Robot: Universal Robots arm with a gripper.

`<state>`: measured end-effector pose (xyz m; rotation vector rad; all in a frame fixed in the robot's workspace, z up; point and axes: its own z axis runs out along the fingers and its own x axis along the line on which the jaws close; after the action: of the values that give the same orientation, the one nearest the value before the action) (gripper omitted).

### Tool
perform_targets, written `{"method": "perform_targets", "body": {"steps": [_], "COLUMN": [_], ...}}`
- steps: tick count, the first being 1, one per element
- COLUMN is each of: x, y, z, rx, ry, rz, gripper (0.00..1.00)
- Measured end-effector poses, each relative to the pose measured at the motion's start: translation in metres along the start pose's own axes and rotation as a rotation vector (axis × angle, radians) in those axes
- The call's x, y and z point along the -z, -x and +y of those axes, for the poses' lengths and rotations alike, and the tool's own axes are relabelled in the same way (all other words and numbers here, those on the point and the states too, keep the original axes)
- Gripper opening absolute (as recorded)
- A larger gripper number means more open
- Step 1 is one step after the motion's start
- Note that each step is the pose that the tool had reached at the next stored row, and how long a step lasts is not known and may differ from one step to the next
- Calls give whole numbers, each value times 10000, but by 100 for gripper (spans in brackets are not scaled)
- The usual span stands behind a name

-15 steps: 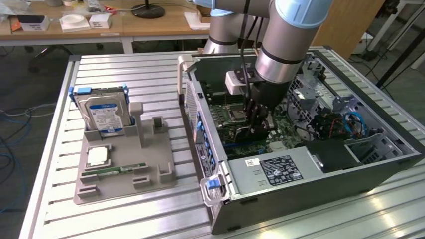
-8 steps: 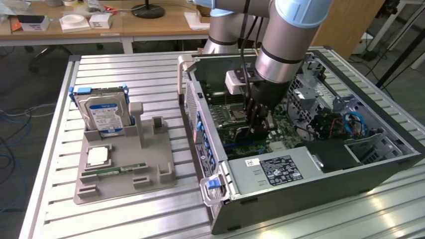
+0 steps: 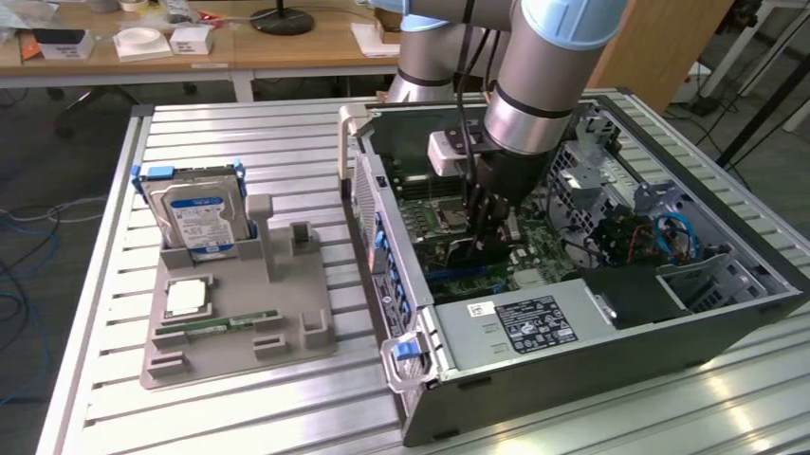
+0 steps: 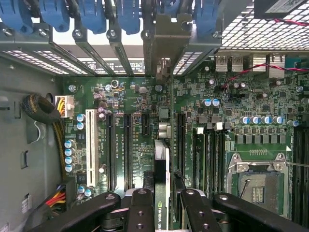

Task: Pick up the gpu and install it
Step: 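Insert the gpu into the slot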

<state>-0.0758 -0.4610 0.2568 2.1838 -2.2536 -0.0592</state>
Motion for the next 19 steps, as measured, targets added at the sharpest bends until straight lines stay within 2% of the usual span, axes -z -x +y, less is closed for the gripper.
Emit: {"method": "perform_targets", "body": {"steps": [19], "x": [-36], "y": [22], "z": [2], "rx": [4], "ry": [2], "rz": [3], "gripper": [26]}}
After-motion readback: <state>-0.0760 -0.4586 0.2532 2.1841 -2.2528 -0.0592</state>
